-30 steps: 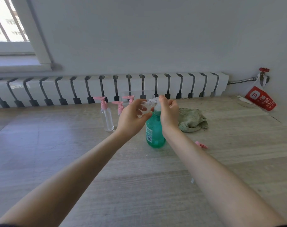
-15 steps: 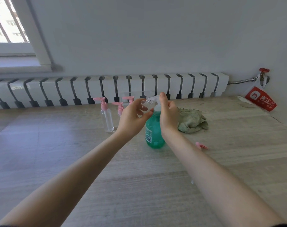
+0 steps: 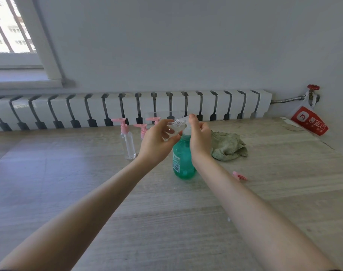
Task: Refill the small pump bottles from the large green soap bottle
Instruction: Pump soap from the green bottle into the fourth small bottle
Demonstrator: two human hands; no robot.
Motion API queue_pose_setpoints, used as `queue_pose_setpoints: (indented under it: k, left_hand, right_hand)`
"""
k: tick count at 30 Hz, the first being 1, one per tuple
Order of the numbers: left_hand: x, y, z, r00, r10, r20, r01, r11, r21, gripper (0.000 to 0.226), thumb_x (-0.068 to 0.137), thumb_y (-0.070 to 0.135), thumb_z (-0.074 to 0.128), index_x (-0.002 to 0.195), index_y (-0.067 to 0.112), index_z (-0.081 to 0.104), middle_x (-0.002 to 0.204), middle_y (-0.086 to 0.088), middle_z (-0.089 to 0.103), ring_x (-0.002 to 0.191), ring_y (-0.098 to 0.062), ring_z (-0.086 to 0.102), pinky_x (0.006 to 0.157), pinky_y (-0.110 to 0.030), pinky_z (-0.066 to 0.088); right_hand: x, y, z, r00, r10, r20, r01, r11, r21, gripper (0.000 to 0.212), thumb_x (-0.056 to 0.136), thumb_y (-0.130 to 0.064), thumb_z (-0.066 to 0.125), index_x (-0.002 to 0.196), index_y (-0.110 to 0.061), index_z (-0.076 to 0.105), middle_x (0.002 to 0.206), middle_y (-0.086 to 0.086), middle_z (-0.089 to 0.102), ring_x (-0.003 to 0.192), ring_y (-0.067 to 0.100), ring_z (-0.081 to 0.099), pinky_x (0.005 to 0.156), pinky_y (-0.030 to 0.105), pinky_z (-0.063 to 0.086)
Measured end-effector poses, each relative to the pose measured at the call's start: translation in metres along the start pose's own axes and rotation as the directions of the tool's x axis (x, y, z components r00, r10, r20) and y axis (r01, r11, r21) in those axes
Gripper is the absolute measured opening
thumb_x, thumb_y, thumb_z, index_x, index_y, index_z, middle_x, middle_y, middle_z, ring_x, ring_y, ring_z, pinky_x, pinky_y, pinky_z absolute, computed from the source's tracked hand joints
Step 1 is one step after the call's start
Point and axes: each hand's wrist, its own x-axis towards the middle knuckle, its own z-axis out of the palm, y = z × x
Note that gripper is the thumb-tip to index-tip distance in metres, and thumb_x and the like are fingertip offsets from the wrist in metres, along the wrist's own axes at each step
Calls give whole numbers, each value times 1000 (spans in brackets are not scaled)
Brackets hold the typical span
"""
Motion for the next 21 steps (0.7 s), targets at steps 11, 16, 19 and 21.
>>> queue_pose_setpoints:
  k: [11,16,19,21]
  left_hand:
    - [-2,-8,4,1000,-19,-4,19,1000,1,46,83,24,71,125,16,54,101,5,64,90,-11,61,83,-35,55]
    - [-3,-9,4,1000,-17,-3,17,1000,-8,46,83,23,71,126,15,54,100,5,63,90,-11,61,83,-33,55]
    - [-1,-8,4,1000,-16,4,16,1000,-5,46,83,23,70,125,14,54,99,6,62,90,-11,61,83,-33,55]
    - [-1,-8,3,1000,-19,3,19,1000,-4,45,84,23,70,124,14,54,97,7,62,90,-11,62,83,-33,55]
  right_hand:
    - [0,1,6,999,23,-26,-22,1000,8,42,57,-66,49,79,-32,34,102,14,64,94,27,65,80,48,52]
    - [-3,1,5,999,4,-33,-3,1000,8,41,61,-63,50,79,-29,36,102,18,64,93,30,65,74,43,51]
    - [-1,3,4,999,-11,-32,11,1000,0,37,72,-58,53,80,-25,39,88,13,60,79,23,59,66,35,43]
    - [1,6,3,1000,-15,-22,15,1000,3,40,77,-59,54,82,-21,42,83,11,56,75,18,52,67,33,42]
